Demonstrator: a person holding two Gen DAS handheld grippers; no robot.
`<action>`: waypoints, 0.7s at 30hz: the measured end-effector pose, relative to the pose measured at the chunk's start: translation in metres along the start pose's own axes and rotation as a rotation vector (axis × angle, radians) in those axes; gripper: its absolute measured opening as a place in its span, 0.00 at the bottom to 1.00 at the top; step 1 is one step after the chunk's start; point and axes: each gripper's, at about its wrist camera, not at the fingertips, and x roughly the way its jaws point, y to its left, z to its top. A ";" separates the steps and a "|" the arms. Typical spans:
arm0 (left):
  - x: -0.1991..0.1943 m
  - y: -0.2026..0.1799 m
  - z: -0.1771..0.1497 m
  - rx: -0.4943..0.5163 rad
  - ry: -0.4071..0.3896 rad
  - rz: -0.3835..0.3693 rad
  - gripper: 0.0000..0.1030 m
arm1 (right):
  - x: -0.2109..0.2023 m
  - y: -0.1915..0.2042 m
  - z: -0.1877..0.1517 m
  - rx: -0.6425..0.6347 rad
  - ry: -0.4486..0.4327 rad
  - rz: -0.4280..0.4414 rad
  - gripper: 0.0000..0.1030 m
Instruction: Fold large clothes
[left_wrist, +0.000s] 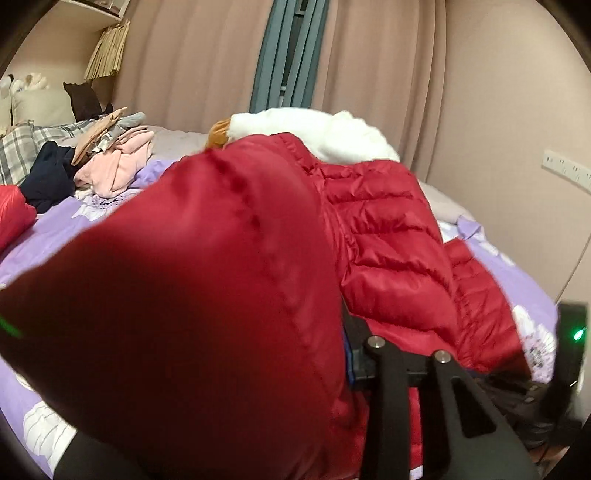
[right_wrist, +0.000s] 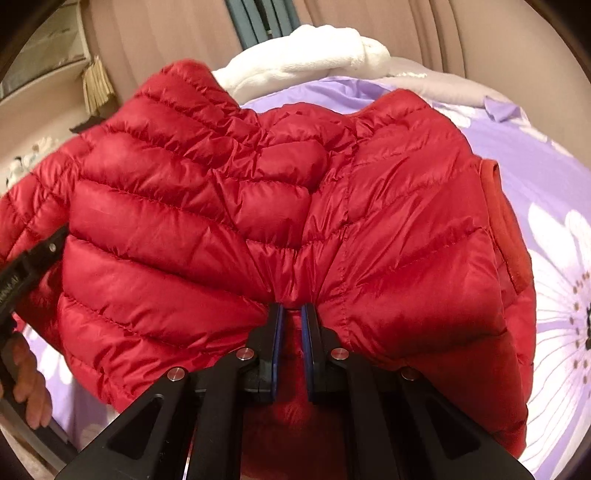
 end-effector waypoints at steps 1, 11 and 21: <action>-0.003 -0.001 0.003 -0.006 0.001 -0.016 0.37 | 0.000 -0.002 0.000 0.009 0.003 0.011 0.07; -0.002 -0.029 -0.005 0.158 0.010 0.107 0.38 | -0.017 0.006 0.000 -0.044 -0.007 -0.065 0.07; -0.008 -0.021 0.002 0.115 0.017 0.100 0.38 | -0.076 -0.036 -0.021 0.022 -0.081 -0.163 0.07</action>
